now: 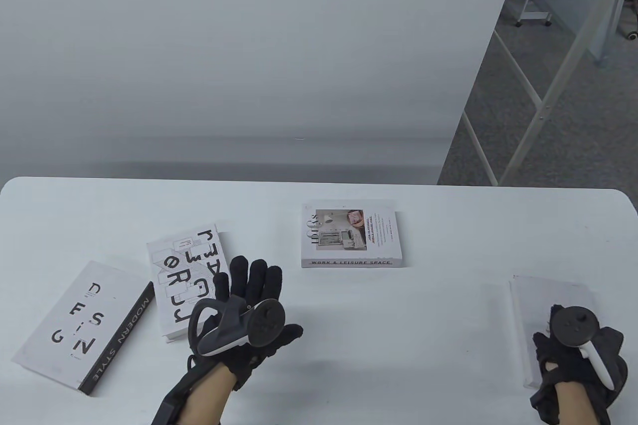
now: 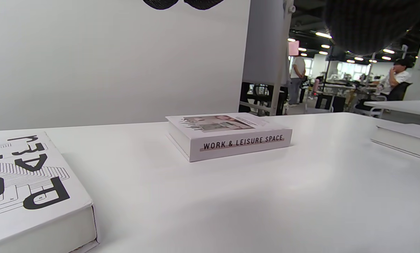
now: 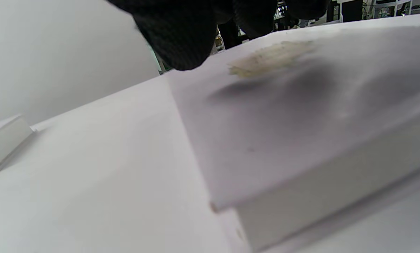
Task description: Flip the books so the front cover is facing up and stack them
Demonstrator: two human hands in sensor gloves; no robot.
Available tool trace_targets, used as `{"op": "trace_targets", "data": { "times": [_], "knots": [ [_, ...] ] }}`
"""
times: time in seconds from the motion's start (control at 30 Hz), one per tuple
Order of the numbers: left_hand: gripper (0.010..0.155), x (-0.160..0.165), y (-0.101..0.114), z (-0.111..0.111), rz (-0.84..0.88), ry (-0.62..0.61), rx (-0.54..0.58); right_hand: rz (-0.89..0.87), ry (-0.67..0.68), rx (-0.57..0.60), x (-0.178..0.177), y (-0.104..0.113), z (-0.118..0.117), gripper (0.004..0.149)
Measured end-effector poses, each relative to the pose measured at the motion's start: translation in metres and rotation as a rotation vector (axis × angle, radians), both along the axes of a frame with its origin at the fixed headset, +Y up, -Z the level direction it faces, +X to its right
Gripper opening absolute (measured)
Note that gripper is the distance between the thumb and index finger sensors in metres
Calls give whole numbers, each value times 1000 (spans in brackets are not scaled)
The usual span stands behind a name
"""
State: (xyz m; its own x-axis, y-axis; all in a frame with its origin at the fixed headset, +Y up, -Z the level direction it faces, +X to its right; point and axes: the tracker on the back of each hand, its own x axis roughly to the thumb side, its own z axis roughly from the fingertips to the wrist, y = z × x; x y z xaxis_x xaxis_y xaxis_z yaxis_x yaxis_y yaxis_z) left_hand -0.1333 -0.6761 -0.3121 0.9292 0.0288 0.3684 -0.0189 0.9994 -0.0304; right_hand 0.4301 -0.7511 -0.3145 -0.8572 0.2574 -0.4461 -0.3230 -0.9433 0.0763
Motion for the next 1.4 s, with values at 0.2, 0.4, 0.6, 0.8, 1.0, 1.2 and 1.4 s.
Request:
{"op": "trace_targets", "data": {
  "times": [0.2, 0.4, 0.6, 0.8, 1.0, 1.2, 1.4],
  "knots": [
    [104, 0, 0, 0, 3, -2, 0, -24, -31, -38, 8, -7, -1, 63],
    [104, 0, 0, 0, 6, -2, -6, 9, -10, -80, 4, -10, -3, 59],
    [103, 0, 0, 0, 9, -4, -8, 46, 31, -103, -4, -8, -5, 58],
    [103, 0, 0, 0, 10, -3, -15, 150, 111, -102, -25, -3, -10, 53],
    [103, 1, 0, 0, 7, -3, -22, 259, 244, -125, -58, 0, -16, 52],
    [102, 0, 1, 0, 13, -3, -20, 377, 382, -144, -92, 1, -18, 55],
    [102, -3, 2, 0, 24, 2, -18, 395, 567, -129, -131, 4, -17, 55]
  ]
}}
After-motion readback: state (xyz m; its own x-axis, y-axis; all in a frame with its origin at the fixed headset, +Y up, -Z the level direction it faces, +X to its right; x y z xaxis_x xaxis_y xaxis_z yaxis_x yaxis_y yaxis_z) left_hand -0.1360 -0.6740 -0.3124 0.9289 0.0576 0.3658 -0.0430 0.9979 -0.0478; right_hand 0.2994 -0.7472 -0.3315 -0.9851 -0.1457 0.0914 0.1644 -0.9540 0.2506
